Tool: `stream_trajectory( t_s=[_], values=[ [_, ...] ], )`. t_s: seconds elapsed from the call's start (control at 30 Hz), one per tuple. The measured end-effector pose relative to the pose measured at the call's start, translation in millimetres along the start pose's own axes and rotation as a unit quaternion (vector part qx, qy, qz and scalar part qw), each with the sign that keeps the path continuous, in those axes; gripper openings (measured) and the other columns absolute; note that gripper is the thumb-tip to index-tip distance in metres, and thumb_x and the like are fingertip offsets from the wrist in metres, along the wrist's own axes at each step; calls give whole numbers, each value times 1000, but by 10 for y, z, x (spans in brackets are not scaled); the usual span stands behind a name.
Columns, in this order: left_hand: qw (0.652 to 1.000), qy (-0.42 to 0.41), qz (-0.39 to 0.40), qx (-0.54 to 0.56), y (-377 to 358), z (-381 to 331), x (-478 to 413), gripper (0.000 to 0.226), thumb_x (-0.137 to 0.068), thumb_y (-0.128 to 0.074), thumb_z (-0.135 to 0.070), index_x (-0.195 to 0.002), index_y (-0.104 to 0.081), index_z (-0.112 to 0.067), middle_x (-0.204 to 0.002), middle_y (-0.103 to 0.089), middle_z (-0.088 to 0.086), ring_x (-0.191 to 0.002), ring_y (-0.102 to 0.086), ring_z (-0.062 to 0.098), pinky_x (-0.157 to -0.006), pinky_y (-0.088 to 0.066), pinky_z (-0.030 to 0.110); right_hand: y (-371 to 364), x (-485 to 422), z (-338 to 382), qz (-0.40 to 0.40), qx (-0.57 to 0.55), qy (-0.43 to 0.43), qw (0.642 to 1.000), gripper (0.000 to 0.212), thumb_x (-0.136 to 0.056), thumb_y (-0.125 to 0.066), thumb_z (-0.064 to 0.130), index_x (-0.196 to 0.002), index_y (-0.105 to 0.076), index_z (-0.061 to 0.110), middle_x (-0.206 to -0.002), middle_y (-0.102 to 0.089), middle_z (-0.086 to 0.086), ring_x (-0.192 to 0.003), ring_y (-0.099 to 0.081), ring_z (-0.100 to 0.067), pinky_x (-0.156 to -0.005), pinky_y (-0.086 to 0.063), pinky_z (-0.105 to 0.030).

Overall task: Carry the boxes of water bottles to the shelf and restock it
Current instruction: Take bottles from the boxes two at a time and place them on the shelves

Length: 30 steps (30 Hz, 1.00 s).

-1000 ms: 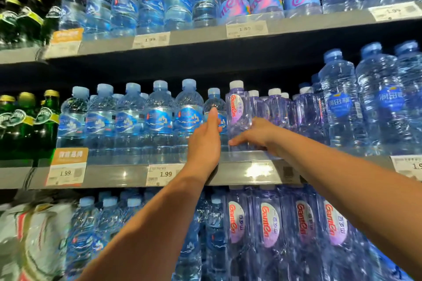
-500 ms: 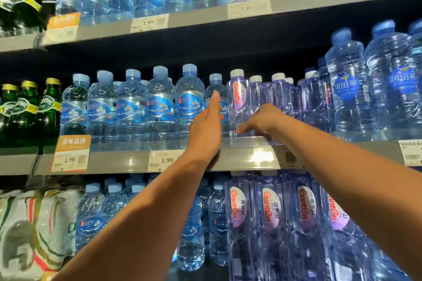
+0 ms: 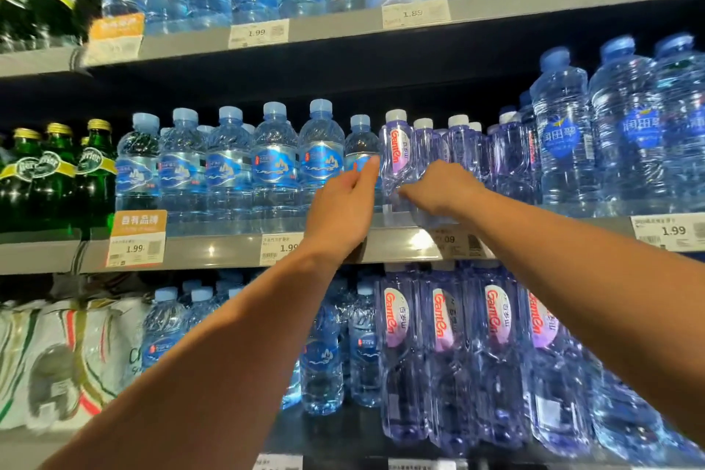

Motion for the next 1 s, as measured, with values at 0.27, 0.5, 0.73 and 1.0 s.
stream_trajectory(
  t_s=[0.27, 0.5, 0.73, 1.0],
  values=[
    [958, -51, 91, -268, 217, 153, 460, 52, -93, -33, -59, -109, -63, -20, -116, -65, 8, -107, -57, 31, -89, -46, 39, 71, 715, 120, -18, 158, 39, 986, 37, -94, -43, 39, -109, -61, 11, -110, -61, -14, -99, -57, -31, -80, -44, -35],
    [943, -27, 153, -295, 250, 283, 1151, 52, -91, -36, -62, -115, -61, -22, -115, -65, 3, -108, -58, 28, -89, -46, 38, -106, 1571, 89, 41, 201, 27, 978, 37, -91, -48, 40, -108, -59, 9, -115, -61, -14, -104, -58, -33, -74, -39, -32],
    [935, 17, 166, -314, 313, 246, 1940, 48, -92, -40, -59, -106, -63, -20, -111, -66, 7, -109, -59, 29, -88, -44, 34, -355, 2322, -149, 128, 198, 22, 972, 37, -94, -45, 39, -111, -59, 10, -114, -62, -12, -101, -59, -32, -77, -44, -35],
    [914, 45, 228, -333, -43, 375, 3210, 50, -90, -40, -60, -101, -64, -18, -110, -65, 10, -107, -61, 30, -86, -48, 37, -738, 3477, -604, 197, 181, 26, 963, 26, -89, -54, 37, -106, -62, 19, -109, -64, -4, -101, -61, -29, -78, -45, -31]
  ],
)
Point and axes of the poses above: each hand's wrist, its own x-axis away from the middle knuckle, its own y-axis out of the back of the hand, z = x × y, the point moved 5 cm from there along -x, towards the middle knuckle
